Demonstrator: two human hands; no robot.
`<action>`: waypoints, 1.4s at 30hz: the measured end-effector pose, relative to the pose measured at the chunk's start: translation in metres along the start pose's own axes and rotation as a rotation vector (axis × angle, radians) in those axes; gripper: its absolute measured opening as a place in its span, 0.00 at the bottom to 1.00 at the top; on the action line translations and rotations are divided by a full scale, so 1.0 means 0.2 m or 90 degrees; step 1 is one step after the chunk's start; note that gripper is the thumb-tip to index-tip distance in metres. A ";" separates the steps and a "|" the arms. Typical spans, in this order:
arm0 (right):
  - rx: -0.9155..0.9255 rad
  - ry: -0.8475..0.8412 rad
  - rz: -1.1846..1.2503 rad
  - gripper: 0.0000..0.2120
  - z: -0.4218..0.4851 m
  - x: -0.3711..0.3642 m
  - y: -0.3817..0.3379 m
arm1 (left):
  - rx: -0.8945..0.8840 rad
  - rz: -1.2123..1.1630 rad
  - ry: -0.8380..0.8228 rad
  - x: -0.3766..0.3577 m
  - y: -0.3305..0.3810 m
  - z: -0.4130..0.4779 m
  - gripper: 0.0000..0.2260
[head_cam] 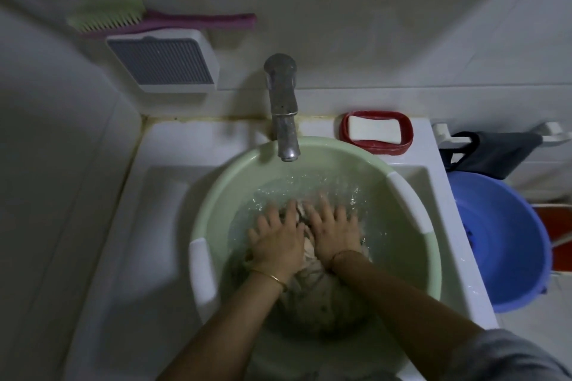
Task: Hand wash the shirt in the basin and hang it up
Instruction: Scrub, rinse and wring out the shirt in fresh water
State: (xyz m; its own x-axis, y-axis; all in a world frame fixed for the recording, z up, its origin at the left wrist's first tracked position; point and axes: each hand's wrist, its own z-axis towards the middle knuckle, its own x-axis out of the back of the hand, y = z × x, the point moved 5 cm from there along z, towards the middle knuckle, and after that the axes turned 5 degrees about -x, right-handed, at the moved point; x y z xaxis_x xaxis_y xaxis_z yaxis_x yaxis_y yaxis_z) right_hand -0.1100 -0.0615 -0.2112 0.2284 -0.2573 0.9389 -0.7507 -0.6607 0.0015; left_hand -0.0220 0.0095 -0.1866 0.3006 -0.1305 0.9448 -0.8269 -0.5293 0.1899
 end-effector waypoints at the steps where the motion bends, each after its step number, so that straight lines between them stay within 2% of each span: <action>1: 0.047 -0.038 -0.021 0.27 -0.01 -0.04 -0.02 | 0.005 0.066 -0.050 -0.04 -0.02 -0.02 0.26; 3: 0.062 -0.096 -0.038 0.26 0.01 -0.10 -0.01 | 0.007 0.141 -0.092 -0.13 -0.04 -0.03 0.26; 5: -0.075 -0.113 0.061 0.24 0.06 -0.10 0.05 | -0.009 0.111 -0.040 -0.14 -0.03 -0.01 0.27; 6: -0.178 -0.105 0.164 0.22 0.07 -0.08 0.08 | -0.015 0.025 -0.002 -0.14 -0.03 0.01 0.27; 8: -0.315 -0.061 0.364 0.15 0.07 -0.03 0.10 | 0.031 -0.236 0.030 -0.11 -0.05 0.06 0.19; 10: -0.312 -0.031 0.491 0.10 0.06 0.05 0.08 | 0.141 -0.483 0.064 -0.04 -0.07 0.11 0.09; 12: -0.239 0.013 0.627 0.09 -0.01 0.15 0.03 | 0.282 -0.663 0.031 -0.02 -0.09 0.14 0.13; 14: -0.200 0.058 0.676 0.16 -0.08 0.27 -0.01 | 0.350 -0.848 -0.051 -0.02 -0.05 0.15 0.25; 15: -0.193 0.070 0.684 0.18 -0.11 0.31 -0.03 | 0.376 -0.987 -0.088 -0.02 -0.01 0.15 0.26; 16: -0.190 0.086 0.680 0.19 -0.13 0.34 -0.05 | 0.400 -1.096 -0.109 0.01 0.03 0.13 0.23; 17: -0.188 0.105 0.672 0.19 -0.14 0.37 -0.06 | 0.416 -1.173 -0.119 0.04 0.08 0.11 0.20; 19: -0.202 0.136 0.646 0.18 -0.12 0.40 -0.06 | 0.410 -1.184 -0.146 0.08 0.16 0.09 0.18; 21: -0.237 0.162 0.635 0.16 -0.08 0.38 -0.03 | 0.366 -1.098 -0.166 0.11 0.21 0.06 0.17; 24: -0.269 0.140 0.558 0.14 -0.01 0.32 0.07 | 0.245 -0.757 -0.212 0.12 0.17 0.04 0.16; 26: -0.221 0.096 0.377 0.15 0.01 0.28 0.12 | 0.121 -0.469 -0.145 0.13 0.07 0.07 0.16; 28: -0.144 0.056 0.168 0.22 -0.01 0.22 0.12 | 0.078 -0.261 -0.020 0.14 -0.04 0.08 0.18; 29: -0.093 0.049 0.092 0.27 -0.02 0.19 0.09 | 0.050 -0.166 0.002 0.12 -0.06 0.08 0.20; 33: 0.053 -0.028 -0.054 0.30 -0.05 0.02 -0.02 | -0.055 0.118 -0.072 -0.03 -0.06 0.04 0.28; 36: 0.026 -0.079 -0.104 0.27 -0.03 -0.04 0.00 | -0.058 0.182 -0.130 -0.08 -0.06 0.03 0.26; 39: -0.105 -0.024 -0.018 0.19 0.00 0.07 0.03 | -0.043 0.099 -0.005 0.00 -0.06 0.04 0.17; 42: -0.125 -0.003 0.191 0.11 0.03 0.19 0.06 | -0.088 0.012 0.118 0.12 -0.08 0.07 0.08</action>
State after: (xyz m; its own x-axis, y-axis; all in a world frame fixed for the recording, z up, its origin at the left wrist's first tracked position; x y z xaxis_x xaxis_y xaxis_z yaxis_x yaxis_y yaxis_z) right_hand -0.1072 -0.0828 -0.1773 -0.0176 -0.4233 0.9058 -0.8896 -0.4069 -0.2075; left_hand 0.0056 0.0028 -0.1705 0.2027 0.0244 0.9789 -0.8925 -0.4067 0.1949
